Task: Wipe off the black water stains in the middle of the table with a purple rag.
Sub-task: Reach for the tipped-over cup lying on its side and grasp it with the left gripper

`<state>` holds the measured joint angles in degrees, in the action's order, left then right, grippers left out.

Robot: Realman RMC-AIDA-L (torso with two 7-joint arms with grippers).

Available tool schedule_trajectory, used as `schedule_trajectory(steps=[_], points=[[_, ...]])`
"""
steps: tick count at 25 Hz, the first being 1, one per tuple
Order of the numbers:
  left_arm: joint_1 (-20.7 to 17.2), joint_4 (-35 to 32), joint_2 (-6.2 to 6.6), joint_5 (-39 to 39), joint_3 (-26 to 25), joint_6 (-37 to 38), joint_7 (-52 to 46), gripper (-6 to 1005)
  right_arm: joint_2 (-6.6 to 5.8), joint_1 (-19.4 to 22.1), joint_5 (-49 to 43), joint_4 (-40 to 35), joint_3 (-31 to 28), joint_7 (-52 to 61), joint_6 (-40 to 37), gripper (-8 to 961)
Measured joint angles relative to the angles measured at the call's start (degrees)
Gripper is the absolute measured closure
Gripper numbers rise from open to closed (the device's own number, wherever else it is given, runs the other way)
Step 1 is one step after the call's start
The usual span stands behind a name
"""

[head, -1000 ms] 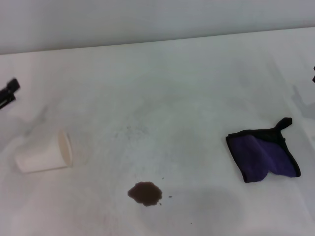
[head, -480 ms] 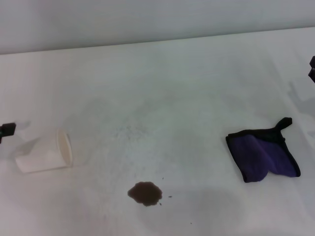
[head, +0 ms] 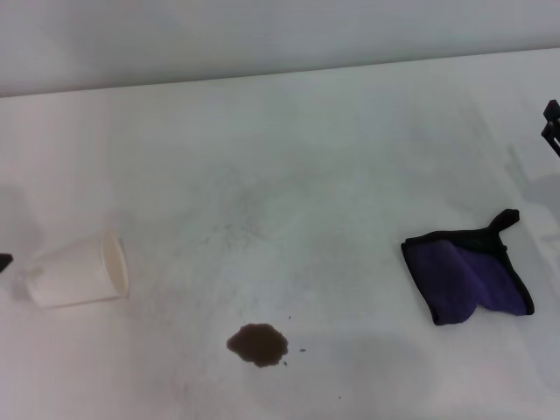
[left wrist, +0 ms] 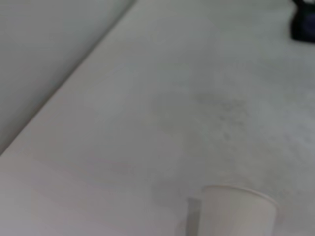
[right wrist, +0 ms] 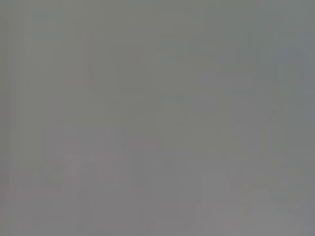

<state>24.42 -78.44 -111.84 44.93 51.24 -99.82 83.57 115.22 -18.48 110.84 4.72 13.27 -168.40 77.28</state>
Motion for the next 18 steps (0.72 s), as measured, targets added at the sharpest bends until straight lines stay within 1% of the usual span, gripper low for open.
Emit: schedule_trajectory(steps=[6,9,12,18], points=[[0.7,0.1,-2.07,-3.0,3.9,0.7,6.5,125,0.0,-0.1,0.1,1.1,-0.3,0.0,0.3,96],[0.6,0.2,-3.54,-6.9,6.1,2.3,9.3,125,0.0,0.1,0.1,2.2,-1.2,0.0,0.6,96],[0.4,1.3,-4.48,-9.0,6.5,4.3,11.8,125,0.0,0.2,0.1,3.0,-1.4,0.0,1.2,96],[0.3,3.6,-4.65,-8.8,6.5,7.5,15.0,123,0.0,0.8,0.1,3.9,-1.4,0.0,2.8,97]])
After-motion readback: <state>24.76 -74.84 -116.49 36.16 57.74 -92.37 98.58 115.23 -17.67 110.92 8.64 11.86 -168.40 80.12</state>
